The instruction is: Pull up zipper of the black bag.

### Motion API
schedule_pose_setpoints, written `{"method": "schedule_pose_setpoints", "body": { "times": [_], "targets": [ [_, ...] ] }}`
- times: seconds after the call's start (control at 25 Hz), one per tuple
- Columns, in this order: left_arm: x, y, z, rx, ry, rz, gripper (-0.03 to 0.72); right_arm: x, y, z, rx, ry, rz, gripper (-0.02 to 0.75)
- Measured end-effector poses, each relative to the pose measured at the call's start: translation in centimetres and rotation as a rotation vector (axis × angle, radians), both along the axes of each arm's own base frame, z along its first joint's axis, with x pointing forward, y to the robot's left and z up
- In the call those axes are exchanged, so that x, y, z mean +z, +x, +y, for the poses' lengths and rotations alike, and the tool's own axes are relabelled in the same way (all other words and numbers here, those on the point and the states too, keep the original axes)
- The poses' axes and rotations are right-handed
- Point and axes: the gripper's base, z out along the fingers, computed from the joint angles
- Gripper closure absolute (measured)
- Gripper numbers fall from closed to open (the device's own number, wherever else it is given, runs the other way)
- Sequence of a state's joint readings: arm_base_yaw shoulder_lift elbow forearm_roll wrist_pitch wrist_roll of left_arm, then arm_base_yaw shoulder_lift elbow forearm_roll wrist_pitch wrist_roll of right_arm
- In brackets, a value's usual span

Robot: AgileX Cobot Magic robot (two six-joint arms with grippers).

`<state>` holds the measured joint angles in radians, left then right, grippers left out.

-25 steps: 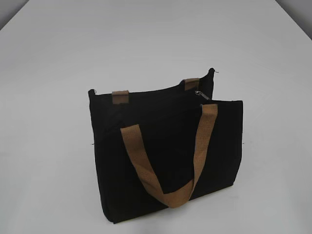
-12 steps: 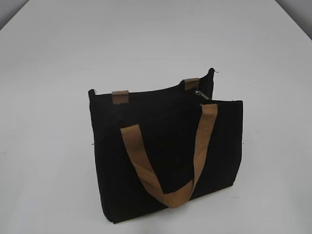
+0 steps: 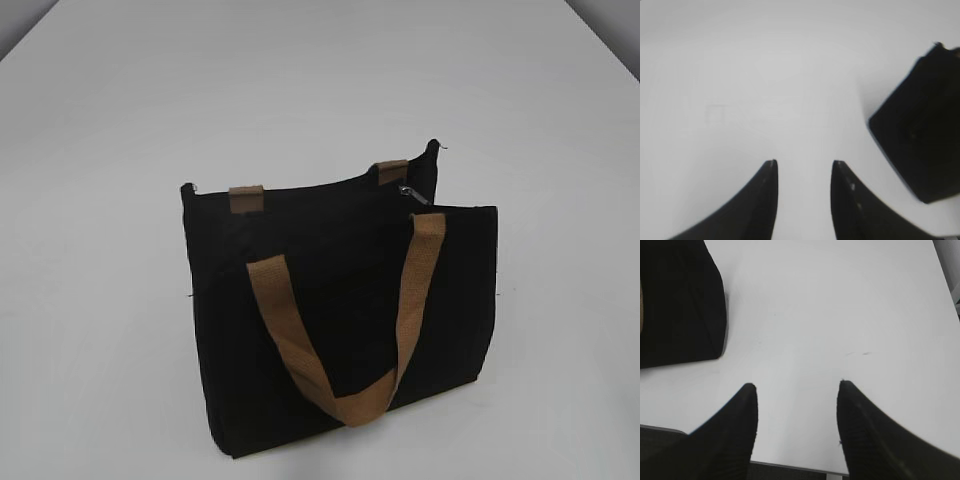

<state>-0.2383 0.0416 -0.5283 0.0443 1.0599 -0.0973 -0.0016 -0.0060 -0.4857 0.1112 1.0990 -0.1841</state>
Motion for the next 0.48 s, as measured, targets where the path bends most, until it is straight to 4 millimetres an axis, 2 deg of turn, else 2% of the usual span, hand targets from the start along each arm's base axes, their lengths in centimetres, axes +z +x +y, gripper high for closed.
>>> {"method": "schedule_pose_setpoints", "body": {
  "times": [0.16, 0.48],
  "targets": [
    [-0.06, -0.70, 0.07, 0.120, -0.006, -0.039, 0.421, 0.01, 0.01, -0.01, -0.002, -0.001, -0.001, 0.337],
    [-0.07, -0.85, 0.08, 0.129, -0.008, -0.049, 0.447, 0.01, 0.00, -0.01, -0.002, -0.002, -0.002, 0.337]
  ]
}}
